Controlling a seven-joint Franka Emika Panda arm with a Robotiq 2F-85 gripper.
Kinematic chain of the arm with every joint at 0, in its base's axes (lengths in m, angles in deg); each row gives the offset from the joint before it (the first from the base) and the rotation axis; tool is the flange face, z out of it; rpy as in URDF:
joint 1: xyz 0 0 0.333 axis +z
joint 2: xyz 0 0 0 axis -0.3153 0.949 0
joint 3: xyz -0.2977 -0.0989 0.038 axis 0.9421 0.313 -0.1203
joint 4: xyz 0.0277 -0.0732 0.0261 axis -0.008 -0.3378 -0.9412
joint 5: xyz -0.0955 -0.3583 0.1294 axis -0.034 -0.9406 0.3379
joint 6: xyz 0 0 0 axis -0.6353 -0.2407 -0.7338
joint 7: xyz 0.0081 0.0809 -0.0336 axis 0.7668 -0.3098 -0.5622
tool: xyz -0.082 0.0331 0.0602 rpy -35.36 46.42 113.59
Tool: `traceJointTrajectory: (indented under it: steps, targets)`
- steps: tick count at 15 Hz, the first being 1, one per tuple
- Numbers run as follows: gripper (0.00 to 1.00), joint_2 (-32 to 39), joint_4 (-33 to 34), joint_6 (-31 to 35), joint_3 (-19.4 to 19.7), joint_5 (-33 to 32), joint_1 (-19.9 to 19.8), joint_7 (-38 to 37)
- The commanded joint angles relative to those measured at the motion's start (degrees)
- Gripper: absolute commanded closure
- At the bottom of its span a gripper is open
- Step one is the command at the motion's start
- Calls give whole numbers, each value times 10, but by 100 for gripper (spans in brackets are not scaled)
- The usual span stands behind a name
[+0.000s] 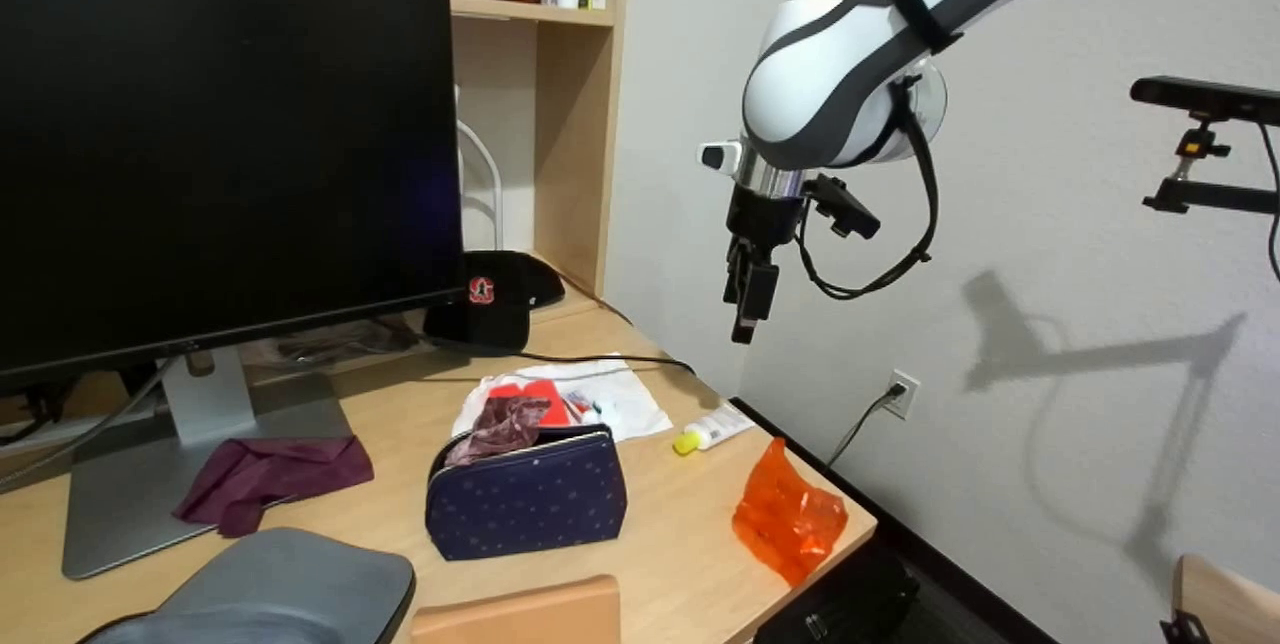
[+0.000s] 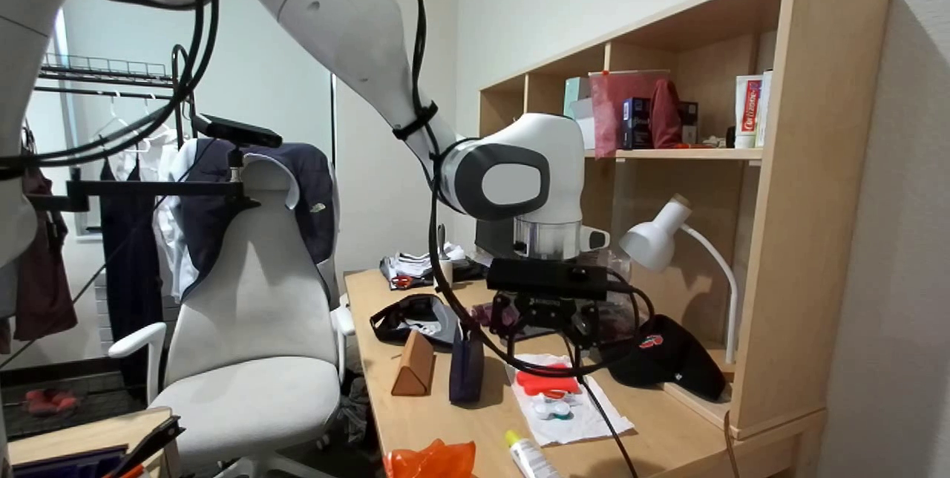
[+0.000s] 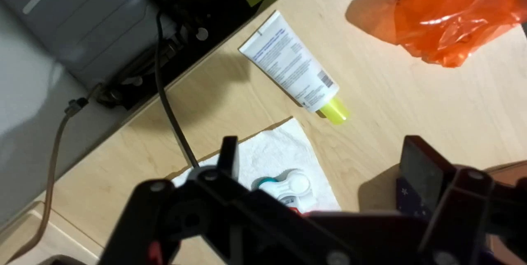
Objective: Move the bottle to the right edge of the desk
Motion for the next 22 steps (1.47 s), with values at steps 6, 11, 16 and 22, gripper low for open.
traceJointTrajectory:
  steps: [6, 11, 16, 22]
  targets:
    - [0, -21, -43, 10, -18, 127, 6, -177]
    - [0, -37, -80, 48, -27, 171, 22, -310]
    - [0, -14, -56, 40, -28, 152, 21, -304]
    - [0, 4, -21, -23, 19, 0, 65, -441]
